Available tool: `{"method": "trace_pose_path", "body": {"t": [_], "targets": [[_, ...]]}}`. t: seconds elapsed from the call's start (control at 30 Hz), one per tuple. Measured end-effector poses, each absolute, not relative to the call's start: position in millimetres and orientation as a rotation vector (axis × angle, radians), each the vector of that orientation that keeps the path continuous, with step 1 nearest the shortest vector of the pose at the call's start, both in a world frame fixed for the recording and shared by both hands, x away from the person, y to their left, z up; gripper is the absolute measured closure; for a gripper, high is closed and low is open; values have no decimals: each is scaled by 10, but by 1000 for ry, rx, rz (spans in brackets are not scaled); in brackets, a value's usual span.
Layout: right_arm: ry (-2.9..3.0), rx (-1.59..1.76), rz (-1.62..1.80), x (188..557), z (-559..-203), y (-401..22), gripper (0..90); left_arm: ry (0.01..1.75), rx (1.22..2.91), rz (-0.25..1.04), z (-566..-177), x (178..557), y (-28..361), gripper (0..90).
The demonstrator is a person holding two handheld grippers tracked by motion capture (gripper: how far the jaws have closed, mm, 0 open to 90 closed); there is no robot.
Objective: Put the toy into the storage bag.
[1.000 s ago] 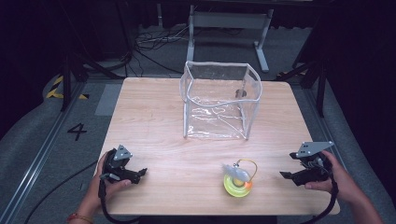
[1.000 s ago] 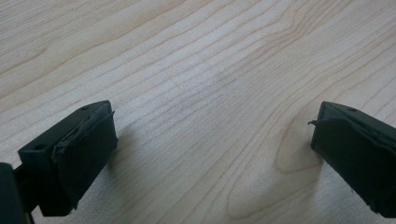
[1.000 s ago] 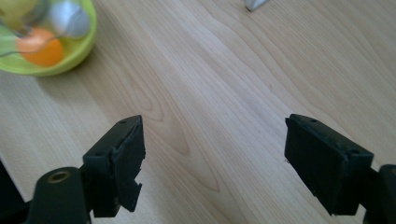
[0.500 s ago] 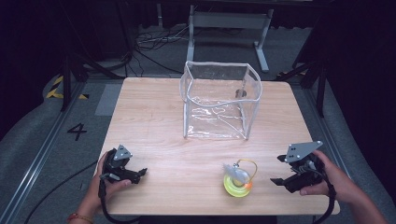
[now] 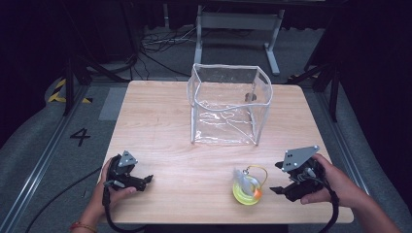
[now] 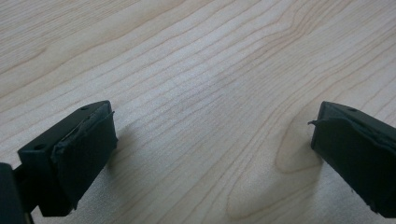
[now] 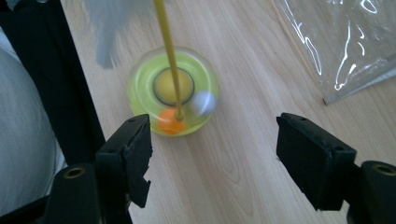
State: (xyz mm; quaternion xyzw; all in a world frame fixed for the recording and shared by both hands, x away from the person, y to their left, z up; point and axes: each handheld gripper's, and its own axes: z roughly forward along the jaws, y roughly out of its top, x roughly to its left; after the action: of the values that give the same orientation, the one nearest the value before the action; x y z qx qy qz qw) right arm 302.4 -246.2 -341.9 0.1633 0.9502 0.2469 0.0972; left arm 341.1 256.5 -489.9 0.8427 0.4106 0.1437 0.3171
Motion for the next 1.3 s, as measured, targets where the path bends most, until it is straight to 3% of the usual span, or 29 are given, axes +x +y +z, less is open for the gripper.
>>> {"method": "trace_pose_path", "body": {"t": [0.37,0.5,0.7,0.83,1.3], "targets": [[2845,422,704,3058,-3303,-2214,370,1081,2218,378,-4899,3411,2565,4],[2848,435,694,3093,-3250,-2167,474,1081,2218,378,-4899,3411,2565,4],[2894,392,642,3116,-3207,-2077,751,1081,2218,378,-4899,3411,2565,4],[2926,345,580,3117,-3211,-2015,876,1081,2218,377,-4899,3411,2565,4],[2933,302,519,3174,-3108,-1964,883,1081,2218,378,-4898,3412,2565,4]]}}
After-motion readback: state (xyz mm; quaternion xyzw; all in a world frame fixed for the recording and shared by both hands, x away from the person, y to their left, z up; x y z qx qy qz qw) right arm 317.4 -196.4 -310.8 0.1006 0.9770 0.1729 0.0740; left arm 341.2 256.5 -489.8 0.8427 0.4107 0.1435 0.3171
